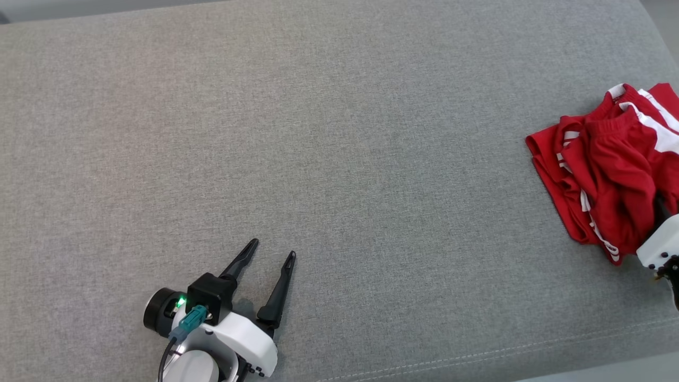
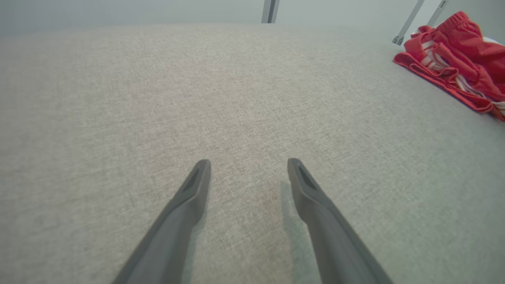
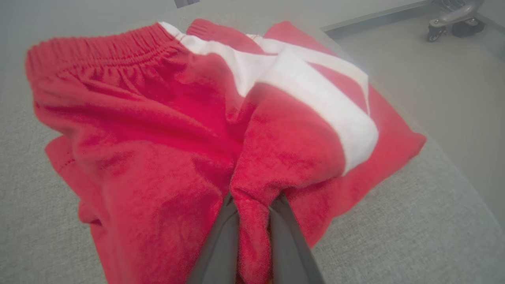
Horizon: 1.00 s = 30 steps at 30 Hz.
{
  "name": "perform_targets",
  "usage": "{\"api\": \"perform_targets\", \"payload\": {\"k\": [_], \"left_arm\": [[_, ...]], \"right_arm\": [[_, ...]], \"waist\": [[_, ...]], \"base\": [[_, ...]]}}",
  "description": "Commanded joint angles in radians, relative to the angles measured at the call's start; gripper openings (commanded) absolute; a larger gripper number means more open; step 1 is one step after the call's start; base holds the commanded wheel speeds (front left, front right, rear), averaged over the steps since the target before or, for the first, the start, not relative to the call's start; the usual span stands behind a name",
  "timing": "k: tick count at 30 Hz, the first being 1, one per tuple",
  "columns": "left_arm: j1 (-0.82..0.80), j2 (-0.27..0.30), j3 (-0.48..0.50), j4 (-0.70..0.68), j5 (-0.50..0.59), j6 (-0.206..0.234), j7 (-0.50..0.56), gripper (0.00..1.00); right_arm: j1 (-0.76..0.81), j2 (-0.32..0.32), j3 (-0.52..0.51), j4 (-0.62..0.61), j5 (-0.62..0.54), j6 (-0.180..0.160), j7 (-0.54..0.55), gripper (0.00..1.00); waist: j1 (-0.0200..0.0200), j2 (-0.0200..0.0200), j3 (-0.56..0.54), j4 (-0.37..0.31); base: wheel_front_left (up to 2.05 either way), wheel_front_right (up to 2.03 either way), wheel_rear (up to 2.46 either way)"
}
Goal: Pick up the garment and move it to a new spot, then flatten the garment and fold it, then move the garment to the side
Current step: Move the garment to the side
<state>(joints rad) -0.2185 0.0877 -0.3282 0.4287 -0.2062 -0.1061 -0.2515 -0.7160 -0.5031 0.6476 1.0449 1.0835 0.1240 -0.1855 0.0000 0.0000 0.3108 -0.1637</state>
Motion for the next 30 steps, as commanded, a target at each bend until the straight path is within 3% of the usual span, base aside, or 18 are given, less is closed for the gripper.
{"api": "perform_targets", "payload": {"k": [1,7,12,18,24,27,30], "left_arm": [[-0.031,0.01,0.028,-0.025,0.017,-0.006,-0.01,1.0],[-0.038,0.007,0.03,-0.028,0.008,0.001,-0.01,1.0],[-0.028,0.001,0.046,-0.039,-0.006,0.013,-0.01,1.0],[-0.002,0.0,0.089,-0.058,-0.021,0.033,-0.01,1.0],[0.02,0.0,0.14,-0.086,-0.022,0.064,-0.01,1.0],[0.034,0.003,0.178,-0.098,-0.021,0.081,-0.01,1.0],[0.046,0.008,0.209,-0.111,-0.015,0.095,-0.01,1.0]], "right_arm": [[0.027,-0.024,0.001,0.002,0.008,0.007,-0.025,1.0],[0.059,-0.041,-0.007,0.037,-0.011,0.007,-0.06,1.0],[0.107,-0.113,-0.059,0.033,-0.021,0.007,-0.075,1.0],[0.114,-0.179,-0.257,-0.117,-0.159,0.007,-0.076,1.0],[0.193,-0.07,-0.467,-0.383,-0.384,0.007,-0.076,1.0],[0.262,0.038,-0.526,-0.522,-0.502,0.007,-0.076,1.0],[0.306,0.105,-0.535,-0.586,-0.573,0.007,-0.072,1.0]], "waist": [[0.0,0.0,0.001,-0.004],[0.0,0.0,-0.025,-0.008],[0.0,0.0,-0.067,-0.015],[0.0,0.0,-0.12,-0.032],[0.0,0.0,-0.167,-0.007],[0.0,0.0,-0.191,0.033],[0.0,0.0,-0.207,0.066]], "base": [[0.0,0.0,0.0],[0.0,0.0,0.0],[0.0,0.0,0.0],[0.0,0.0,0.0],[0.0,0.0,0.0],[0.0,0.0,0.0],[0.0,0.0,0.0]]}}
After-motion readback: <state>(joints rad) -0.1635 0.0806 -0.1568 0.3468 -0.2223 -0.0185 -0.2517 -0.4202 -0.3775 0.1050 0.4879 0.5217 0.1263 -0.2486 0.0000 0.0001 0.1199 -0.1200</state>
